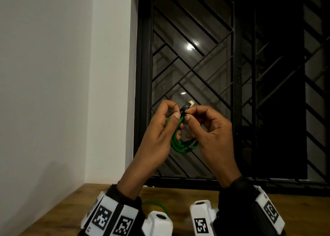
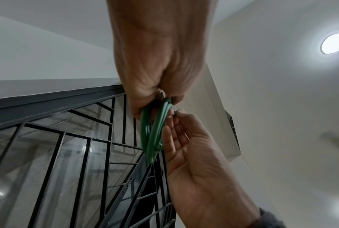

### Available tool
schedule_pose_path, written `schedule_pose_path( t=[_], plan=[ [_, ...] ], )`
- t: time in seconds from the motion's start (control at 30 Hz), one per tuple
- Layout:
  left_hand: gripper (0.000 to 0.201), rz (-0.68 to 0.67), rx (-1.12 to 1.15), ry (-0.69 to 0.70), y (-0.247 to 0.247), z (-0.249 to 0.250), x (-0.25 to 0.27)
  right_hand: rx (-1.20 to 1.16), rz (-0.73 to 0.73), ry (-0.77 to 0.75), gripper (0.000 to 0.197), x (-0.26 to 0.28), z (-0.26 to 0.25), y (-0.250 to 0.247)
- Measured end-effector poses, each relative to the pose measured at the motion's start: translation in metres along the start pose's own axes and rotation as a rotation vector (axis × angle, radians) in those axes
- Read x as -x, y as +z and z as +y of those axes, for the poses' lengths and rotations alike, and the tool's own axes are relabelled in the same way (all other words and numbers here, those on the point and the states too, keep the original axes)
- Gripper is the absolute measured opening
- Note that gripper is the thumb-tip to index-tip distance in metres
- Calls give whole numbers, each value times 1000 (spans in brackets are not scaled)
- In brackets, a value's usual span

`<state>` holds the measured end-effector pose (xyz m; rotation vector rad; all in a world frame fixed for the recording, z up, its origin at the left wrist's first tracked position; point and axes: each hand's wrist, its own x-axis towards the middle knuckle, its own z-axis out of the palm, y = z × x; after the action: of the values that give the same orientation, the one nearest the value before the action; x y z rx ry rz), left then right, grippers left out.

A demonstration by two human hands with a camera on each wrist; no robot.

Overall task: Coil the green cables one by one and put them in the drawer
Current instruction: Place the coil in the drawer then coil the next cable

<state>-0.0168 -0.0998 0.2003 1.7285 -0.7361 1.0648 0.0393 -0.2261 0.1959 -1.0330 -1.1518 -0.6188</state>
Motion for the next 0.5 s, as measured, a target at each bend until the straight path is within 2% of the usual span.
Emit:
schedule_pose_path(
  t=[0.2, 0.5],
  plan=[
    [15, 42, 6, 2, 3, 1, 2, -45, 3, 14, 14, 1, -2, 1],
    [12, 16, -25, 9, 1, 0, 0, -32, 6, 6, 15, 1, -2, 2]
  ],
)
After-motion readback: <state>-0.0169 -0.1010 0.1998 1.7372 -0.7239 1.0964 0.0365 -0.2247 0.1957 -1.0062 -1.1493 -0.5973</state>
